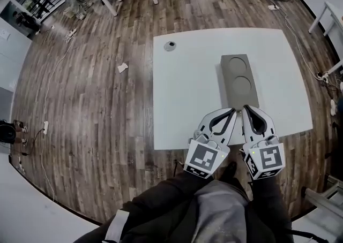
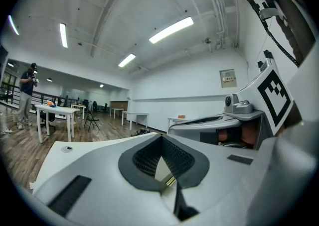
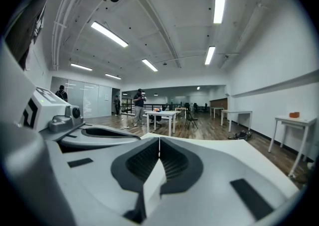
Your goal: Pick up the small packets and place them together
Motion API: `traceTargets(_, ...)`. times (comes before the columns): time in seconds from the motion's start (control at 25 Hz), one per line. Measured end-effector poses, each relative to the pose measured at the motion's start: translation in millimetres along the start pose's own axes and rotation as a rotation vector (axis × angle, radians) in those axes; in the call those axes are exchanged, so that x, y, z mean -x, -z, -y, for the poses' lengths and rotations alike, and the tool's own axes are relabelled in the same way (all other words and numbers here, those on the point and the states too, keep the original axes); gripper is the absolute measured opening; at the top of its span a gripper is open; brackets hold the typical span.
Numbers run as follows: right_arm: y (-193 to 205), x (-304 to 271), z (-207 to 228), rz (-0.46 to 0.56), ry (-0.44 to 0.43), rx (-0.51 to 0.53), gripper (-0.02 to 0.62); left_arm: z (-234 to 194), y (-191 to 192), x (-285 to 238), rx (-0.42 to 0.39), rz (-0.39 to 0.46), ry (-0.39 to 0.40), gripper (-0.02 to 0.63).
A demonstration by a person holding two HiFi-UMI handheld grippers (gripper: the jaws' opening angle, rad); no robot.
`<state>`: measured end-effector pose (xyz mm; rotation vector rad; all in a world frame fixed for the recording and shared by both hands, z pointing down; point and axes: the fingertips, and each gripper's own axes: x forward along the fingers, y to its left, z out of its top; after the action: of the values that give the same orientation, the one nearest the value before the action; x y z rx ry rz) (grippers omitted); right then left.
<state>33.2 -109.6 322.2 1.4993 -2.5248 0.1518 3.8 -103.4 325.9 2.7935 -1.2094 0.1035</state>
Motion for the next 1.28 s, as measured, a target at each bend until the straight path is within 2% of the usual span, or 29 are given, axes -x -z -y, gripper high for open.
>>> traceTargets(0.24, -5.1, 2.8, 8.5, 0.029, -0.044, 0.002, 0.005, 8.4, -4.3, -4.8, -0.030, -0.002, -0.043, 0.002)
traceTargets(0.56, -6.5, 36.8, 36.0, 0.058, -0.072, -0.008, 0.005, 37.2, -10.4, -17.7, -0.049, -0.029, -0.103, 0.002)
traceTargets(0.84, 7.6, 59.9, 53.1, 0.061, -0.156, -0.015, 0.005, 69.1, 1.2, -32.9, -0.052, -0.064, -0.160, 0.002)
traceTargets(1.04, 2.3, 64.1, 65.6, 0.091, -0.175, -0.012, 0.005, 70.2, -9.2, -36.9, -0.068, -0.044, -0.211, 0.002)
traceTargets(1.28, 7.0, 54.2, 65.3, 0.100, -0.152, -0.009, 0.005, 48.4, -12.3, -34.9, -0.090, -0.023, -0.223, 0.002)
